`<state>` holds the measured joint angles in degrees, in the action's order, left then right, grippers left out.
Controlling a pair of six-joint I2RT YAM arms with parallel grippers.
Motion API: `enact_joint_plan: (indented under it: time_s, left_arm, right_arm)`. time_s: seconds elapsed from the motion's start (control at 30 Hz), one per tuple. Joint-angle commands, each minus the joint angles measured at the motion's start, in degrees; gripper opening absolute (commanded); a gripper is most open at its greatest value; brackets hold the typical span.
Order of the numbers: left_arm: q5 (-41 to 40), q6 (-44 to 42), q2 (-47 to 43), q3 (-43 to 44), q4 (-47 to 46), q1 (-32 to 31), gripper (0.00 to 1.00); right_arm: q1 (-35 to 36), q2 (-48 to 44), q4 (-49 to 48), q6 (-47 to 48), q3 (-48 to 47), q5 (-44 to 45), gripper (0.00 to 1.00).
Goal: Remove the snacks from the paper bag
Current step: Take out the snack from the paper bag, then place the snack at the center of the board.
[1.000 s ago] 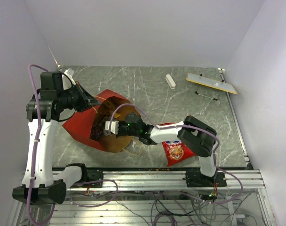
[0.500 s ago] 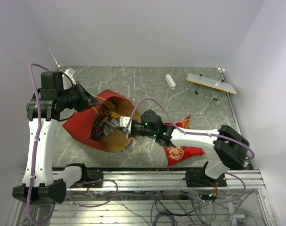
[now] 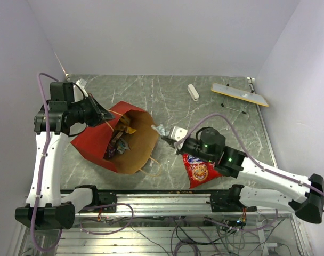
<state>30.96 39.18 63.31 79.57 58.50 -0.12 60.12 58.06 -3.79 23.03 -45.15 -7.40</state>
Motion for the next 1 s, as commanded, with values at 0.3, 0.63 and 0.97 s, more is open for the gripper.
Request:
enact_joint_plan:
  time_s: [0.3, 0.63, 0.97]
  left_arm:
    - [0.56, 0.34, -2.82, 0.24, -0.19, -0.14, 0.07]
    - [-0.28, 1.15, -5.29, 0.84, 2.56, -0.16, 0.07]
    - [0.49, 1.83, -6.52, -1.22, 1.79, -0.15, 0.07]
  right_arm:
    - [-18.02, -1.97, -0.2, -10.32, 7.68, 25.19, 0.0]
    - [-39.17, 21.03, -11.58, -2.93, 4.36, -0.65, 0.0]
    - [-42.81, 32.58, -16.21, -4.46, 0.69, -5.22, 0.0]
